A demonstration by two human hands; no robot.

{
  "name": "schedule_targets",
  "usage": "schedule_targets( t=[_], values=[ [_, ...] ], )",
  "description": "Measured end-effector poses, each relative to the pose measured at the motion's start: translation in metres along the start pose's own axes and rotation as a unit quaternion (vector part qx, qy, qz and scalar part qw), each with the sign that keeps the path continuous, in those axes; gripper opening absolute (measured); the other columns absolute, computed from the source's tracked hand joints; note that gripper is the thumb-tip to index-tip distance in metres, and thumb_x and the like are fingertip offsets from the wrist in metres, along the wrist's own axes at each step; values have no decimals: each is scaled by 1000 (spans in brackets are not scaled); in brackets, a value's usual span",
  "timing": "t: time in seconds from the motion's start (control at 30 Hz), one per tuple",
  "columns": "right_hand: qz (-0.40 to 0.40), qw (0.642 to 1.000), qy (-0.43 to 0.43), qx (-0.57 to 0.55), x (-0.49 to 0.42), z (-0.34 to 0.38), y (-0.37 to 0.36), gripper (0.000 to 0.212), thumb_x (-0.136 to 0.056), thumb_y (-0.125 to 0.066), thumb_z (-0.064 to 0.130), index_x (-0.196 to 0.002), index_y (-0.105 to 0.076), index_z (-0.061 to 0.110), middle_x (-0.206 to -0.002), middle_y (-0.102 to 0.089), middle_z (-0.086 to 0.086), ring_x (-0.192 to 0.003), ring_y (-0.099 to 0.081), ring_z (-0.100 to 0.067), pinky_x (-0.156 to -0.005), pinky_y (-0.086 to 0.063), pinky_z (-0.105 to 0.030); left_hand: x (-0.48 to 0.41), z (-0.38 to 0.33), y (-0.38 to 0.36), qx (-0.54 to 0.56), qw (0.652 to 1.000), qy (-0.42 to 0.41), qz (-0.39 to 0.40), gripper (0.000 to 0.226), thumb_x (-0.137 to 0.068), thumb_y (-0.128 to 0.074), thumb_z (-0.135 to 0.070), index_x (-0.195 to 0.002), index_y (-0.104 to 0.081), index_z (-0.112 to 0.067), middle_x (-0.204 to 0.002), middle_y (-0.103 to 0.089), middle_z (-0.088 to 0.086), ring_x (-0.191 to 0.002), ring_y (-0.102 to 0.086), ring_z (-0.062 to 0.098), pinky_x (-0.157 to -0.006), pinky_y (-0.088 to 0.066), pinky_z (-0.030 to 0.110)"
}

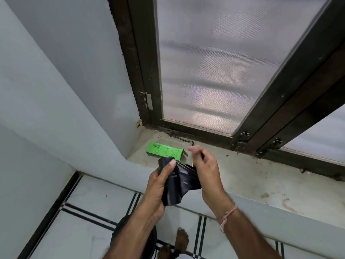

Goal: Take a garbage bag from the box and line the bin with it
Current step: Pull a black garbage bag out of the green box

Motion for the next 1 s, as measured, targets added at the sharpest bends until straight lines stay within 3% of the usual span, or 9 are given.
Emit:
schedule_targets(
  t=[0.07,0.13,0.23,0.33,0.43,0.63,0.77,0.87,1.0],
  values=[
    [45,993,18,111,5,3,-5,57,-70,-75,78,-103,-76,32,-94,-79,14,-91,-76,-4,-79,-64,-32,2,-5,2,9,1000,-14,15,58,-84,-78,-51,-126,-71,-11,-120,-76,23,-109,-74,38,-90,-62,49],
    [62,983,17,174,7,2,-6,43,-74,-82,61,-98,-79,25,-90,-80,2,-89,-78,-22,-81,-65,-50,5,-8,4,22,999,-20,29,59,-89,-72,-51,-130,-69,-8,-123,-74,24,-115,-72,41,-97,-59,56],
    [54,987,9,148,11,-3,-3,26,-92,-77,35,-88,-74,10,-84,-76,-16,-83,-76,-38,-73,-64,-61,11,-9,9,24,999,-24,34,58,-92,-67,-51,-130,-70,-7,-124,-74,25,-114,-72,40,-90,-62,45],
    [56,994,-11,96,19,-9,-6,34,-103,-64,34,-94,-62,1,-80,-65,-21,-65,-67,-25,-58,-63,-44,16,-9,9,26,999,-22,38,54,-89,-69,-50,-126,-73,-11,-124,-74,23,-109,-72,35,-85,-63,37],
    [38,998,-37,20,24,-14,-7,30,-108,-56,33,-92,-61,9,-70,-56,-7,-50,-48,-12,-42,-37,-21,17,-9,10,29,999,-16,40,49,-87,-74,-43,-125,-74,-13,-124,-76,18,-112,-74,33,-83,-63,33],
    [38,994,-82,-68,28,-8,-6,26,-111,-49,29,-103,-72,20,-92,-74,-5,-72,-66,-16,-53,-46,-25,20,-7,15,33,998,-26,40,53,-76,-82,-40,-123,-75,-16,-123,-76,15,-113,-74,32,-86,-63,39],
    [117,992,-11,39,33,4,-10,30,-98,-68,44,-107,-81,19,-100,-81,2,-85,-75,-8,-66,-53,-17,22,-5,15,42,996,-31,69,53,-83,-77,-36,-131,-70,-15,-129,-74,16,-120,-70,34,-100,-59,46],
    [83,995,-1,63,35,-1,-6,24,-100,-70,34,-85,-71,14,-74,-69,4,-63,-62,-10,-56,-47,-22,25,-3,14,51,995,-20,81,50,-86,-75,-39,-130,-71,-15,-129,-73,18,-117,-71,33,-95,-60,43],
    [21,997,-64,-26,37,-9,2,25,-109,-55,28,-90,-66,16,-68,-62,0,-52,-53,-11,-42,-36,-22,25,1,20,69,997,-4,29,50,-77,-79,-39,-120,-76,-13,-123,-75,19,-104,-75,29,-93,-60,45]
  ],
)
Point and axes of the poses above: each hand's wrist, its own x-axis away from the middle knuckle, its own y-axis out of the back of the hand, z = x × y, the point moved 6 cm from there along -x, towards the middle knuckle
